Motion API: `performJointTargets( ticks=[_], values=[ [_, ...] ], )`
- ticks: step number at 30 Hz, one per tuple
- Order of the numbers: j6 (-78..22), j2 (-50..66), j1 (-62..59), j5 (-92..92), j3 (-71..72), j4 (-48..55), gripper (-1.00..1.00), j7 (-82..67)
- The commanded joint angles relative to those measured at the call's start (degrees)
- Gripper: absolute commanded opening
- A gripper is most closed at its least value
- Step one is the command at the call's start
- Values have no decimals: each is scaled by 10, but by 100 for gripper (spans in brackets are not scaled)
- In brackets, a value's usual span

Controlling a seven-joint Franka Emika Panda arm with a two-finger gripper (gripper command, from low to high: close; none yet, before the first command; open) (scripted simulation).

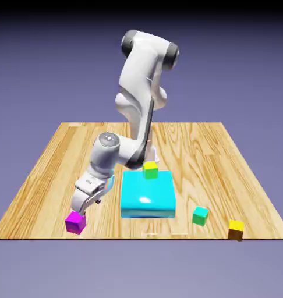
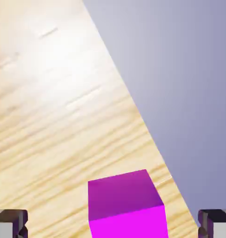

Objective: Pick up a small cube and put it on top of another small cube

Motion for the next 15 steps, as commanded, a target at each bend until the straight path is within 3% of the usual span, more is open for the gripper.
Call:
performJointTargets(
  ticks=[1,8,9,15],
  values=[
    [-7,21,9,0,-14,10,0,-25],
    [62,115,-68,35,49,38,0,-53],
    [62,115,-68,35,49,38,-100,-53],
    [-11,31,13,-1,-22,16,-100,-37]
  ],
)
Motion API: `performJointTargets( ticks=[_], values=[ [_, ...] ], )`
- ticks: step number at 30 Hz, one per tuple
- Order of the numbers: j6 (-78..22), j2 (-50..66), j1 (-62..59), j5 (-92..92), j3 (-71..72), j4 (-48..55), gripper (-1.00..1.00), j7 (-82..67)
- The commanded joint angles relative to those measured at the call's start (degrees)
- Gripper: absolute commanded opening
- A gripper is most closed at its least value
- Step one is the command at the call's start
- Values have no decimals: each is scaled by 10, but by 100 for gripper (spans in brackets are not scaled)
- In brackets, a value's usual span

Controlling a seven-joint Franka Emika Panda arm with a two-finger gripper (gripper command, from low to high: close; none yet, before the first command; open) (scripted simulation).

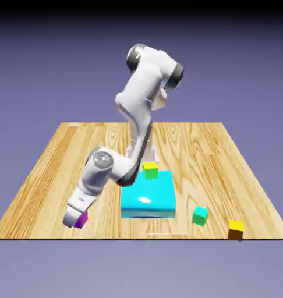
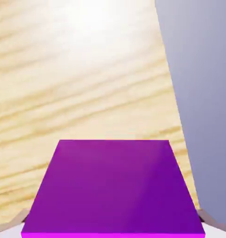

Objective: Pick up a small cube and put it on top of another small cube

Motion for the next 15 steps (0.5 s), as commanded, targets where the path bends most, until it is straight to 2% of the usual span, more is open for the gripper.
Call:
performJointTargets(
  ticks=[1,15],
  values=[
    [1,0,0,0,0,0,-100,0],
    [-251,50,291,2,108,254,-100,185]
  ],
)
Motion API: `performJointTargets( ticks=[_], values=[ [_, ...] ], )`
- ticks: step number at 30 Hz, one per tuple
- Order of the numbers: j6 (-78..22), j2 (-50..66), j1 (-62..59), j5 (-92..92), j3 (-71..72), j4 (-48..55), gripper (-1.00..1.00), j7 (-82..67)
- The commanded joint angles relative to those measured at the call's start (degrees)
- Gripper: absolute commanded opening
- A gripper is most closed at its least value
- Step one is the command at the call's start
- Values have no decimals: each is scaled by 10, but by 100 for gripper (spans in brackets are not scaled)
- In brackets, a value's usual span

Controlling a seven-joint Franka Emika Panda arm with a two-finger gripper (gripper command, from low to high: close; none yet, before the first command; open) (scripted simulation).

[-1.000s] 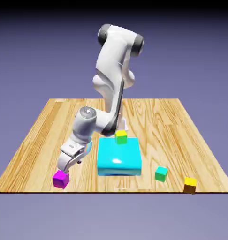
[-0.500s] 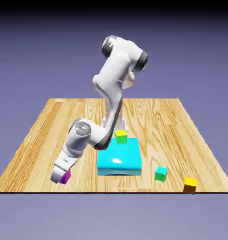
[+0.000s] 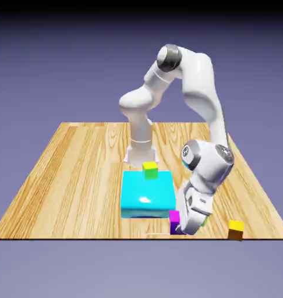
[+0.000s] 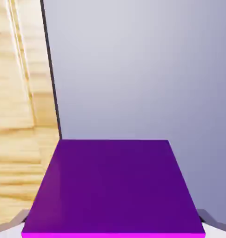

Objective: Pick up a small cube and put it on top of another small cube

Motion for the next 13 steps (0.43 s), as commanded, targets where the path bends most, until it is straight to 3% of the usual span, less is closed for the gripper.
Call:
performJointTargets(
  ticks=[1,6,10,11,13],
  values=[
    [-17,4,21,-1,8,18,-100,14],
    [-76,15,88,0,33,77,-100,57],
    [1,64,66,14,48,49,-100,55],
    [1,64,66,14,48,49,100,55],
    [-24,48,73,9,43,58,100,55]
  ],
)
